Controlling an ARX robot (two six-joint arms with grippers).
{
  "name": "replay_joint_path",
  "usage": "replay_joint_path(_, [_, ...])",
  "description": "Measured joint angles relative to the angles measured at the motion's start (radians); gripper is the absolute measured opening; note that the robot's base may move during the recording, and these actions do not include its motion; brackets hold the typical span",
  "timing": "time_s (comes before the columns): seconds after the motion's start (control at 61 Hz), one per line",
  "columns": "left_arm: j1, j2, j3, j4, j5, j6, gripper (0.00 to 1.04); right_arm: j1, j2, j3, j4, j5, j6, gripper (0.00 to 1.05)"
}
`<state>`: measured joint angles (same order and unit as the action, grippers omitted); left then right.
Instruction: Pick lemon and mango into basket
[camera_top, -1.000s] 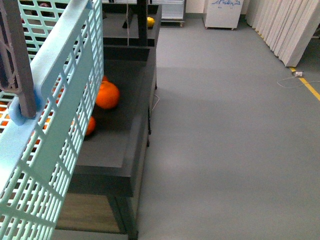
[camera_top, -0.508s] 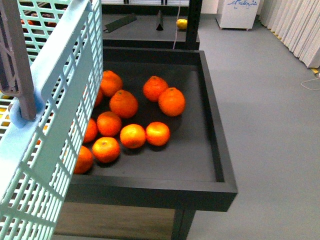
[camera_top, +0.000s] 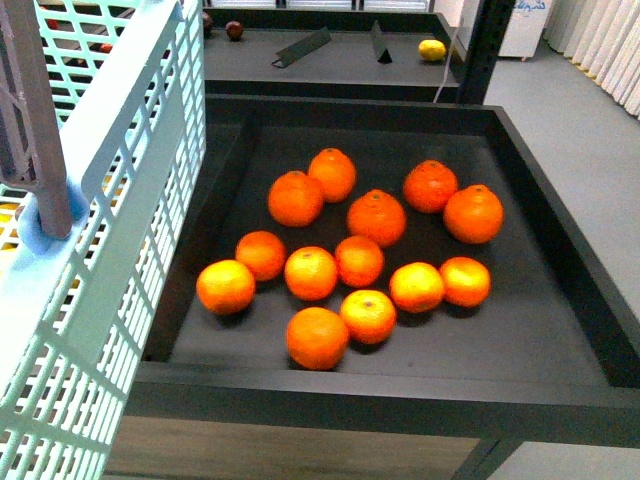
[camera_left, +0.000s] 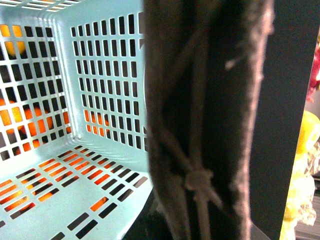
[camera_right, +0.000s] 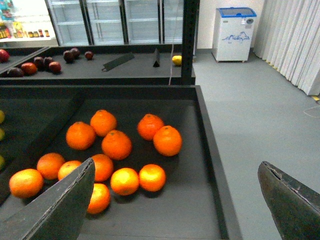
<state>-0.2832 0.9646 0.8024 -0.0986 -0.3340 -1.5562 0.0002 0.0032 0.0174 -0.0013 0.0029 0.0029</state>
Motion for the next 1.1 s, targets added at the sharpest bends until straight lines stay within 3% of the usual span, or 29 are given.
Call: replay_joint_path(1.098, [0.000, 0.000, -0.001, 0.000, 0.000, 0.000, 0.05, 0.000, 0.000, 0.000, 0.000, -0.001, 0.000, 0.96])
